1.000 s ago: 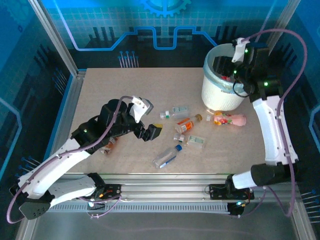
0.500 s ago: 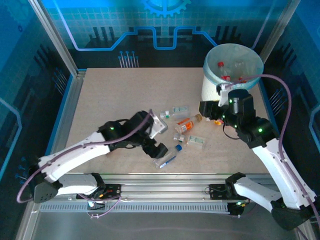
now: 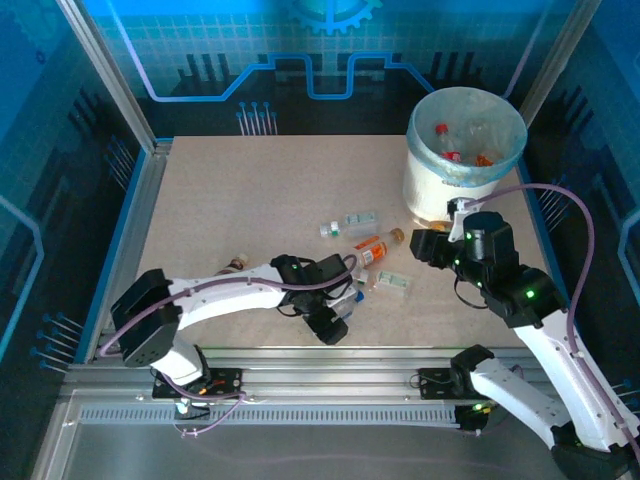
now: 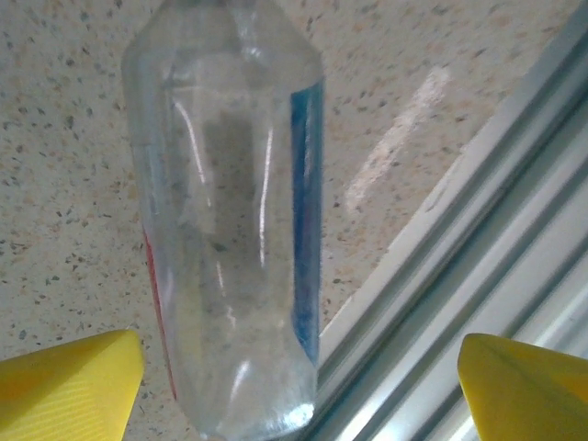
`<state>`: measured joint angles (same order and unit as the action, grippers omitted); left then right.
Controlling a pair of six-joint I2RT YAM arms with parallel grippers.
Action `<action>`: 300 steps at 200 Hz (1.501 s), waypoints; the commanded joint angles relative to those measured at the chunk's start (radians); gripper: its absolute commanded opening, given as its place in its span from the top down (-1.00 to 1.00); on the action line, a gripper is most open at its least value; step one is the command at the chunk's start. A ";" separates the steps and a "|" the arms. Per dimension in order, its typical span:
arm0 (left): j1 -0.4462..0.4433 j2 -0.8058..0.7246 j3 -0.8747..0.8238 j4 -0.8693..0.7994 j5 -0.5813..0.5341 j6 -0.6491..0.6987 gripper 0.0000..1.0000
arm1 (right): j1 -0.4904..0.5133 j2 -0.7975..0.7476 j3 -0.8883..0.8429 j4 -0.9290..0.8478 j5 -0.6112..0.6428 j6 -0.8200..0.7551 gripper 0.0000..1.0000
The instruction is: Put the plastic bottles in the bin
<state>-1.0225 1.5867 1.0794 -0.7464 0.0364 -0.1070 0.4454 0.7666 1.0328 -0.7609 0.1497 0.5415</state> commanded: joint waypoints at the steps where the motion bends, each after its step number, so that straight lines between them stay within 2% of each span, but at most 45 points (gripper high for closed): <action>1: -0.005 0.052 -0.017 0.024 -0.034 -0.023 -0.73 | 0.015 -0.009 -0.014 -0.021 0.010 0.018 -0.12; 32: -0.005 0.107 -0.016 0.052 -0.038 -0.019 -0.57 | 0.018 -0.004 -0.020 -0.024 0.001 0.021 -0.12; 90: -0.004 0.161 0.009 0.061 -0.059 -0.012 -0.40 | 0.019 -0.015 -0.048 -0.032 0.008 0.023 -0.14; 130: -0.002 0.134 0.008 0.047 -0.065 -0.016 -0.25 | 0.019 -0.020 -0.047 -0.041 0.003 0.030 -0.14; 186: 0.018 -0.074 0.003 -0.015 -0.099 0.006 -0.21 | 0.020 -0.025 -0.044 -0.033 -0.005 0.045 -0.14; 219: 0.047 -0.231 0.007 -0.008 -0.095 0.016 -0.13 | 0.023 -0.027 -0.044 0.012 -0.073 0.070 -0.13; 273: 0.053 -0.465 -0.042 0.180 -0.061 0.024 -0.02 | 0.039 -0.022 -0.050 0.196 -0.291 0.128 -0.13; 300: 0.053 -0.571 -0.108 0.308 -0.062 0.027 0.02 | 0.089 0.001 -0.039 0.276 -0.337 0.158 -0.17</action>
<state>-0.9722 1.0927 1.0313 -0.5758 -0.0448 -0.0982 0.4847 0.7551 0.9821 -0.6094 -0.0925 0.6533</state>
